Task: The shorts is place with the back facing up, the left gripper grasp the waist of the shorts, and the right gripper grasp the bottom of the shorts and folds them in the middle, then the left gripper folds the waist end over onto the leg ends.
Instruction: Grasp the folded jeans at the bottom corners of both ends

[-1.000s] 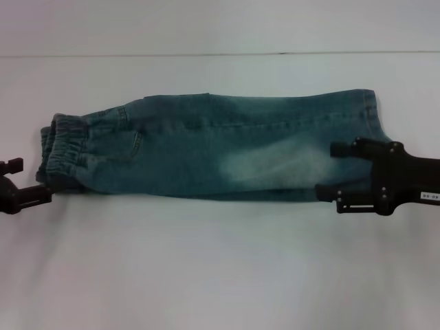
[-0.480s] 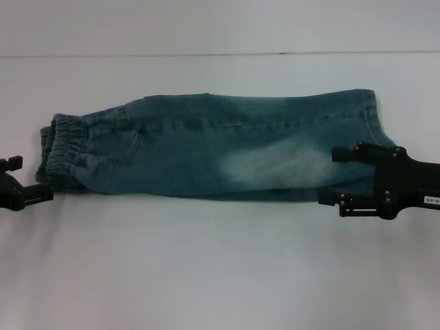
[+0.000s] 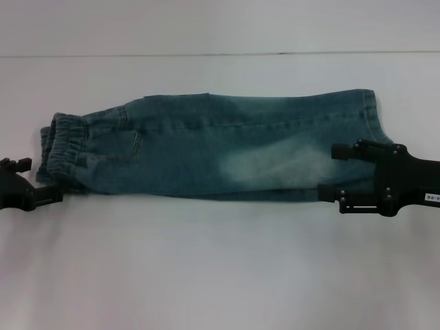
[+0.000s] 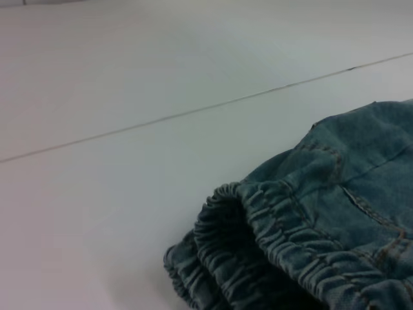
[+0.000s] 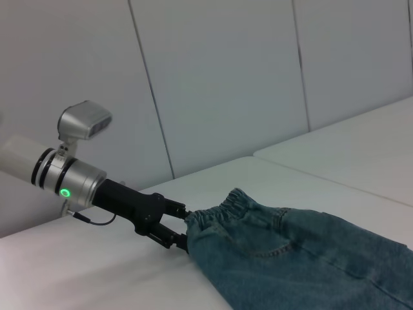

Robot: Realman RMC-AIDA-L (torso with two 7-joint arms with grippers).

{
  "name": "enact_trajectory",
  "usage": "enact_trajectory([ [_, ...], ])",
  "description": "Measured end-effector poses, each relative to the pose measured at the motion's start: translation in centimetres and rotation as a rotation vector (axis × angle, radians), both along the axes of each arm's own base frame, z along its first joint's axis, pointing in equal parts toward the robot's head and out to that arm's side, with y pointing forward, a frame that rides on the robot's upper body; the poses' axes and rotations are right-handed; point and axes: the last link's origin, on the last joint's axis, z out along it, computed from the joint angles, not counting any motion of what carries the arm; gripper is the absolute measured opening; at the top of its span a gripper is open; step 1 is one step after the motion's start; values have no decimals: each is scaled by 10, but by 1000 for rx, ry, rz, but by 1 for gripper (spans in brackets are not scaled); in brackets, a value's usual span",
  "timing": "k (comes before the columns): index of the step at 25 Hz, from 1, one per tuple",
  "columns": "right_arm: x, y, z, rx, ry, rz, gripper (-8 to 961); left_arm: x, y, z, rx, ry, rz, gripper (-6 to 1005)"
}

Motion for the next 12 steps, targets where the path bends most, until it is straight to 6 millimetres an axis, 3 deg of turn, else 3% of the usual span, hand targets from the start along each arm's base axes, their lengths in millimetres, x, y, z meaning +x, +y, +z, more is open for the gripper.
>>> enact_trajectory([
  [12, 0, 1, -3, -3, 6, -11, 946, 0, 2, -1, -14, 1, -9, 874],
])
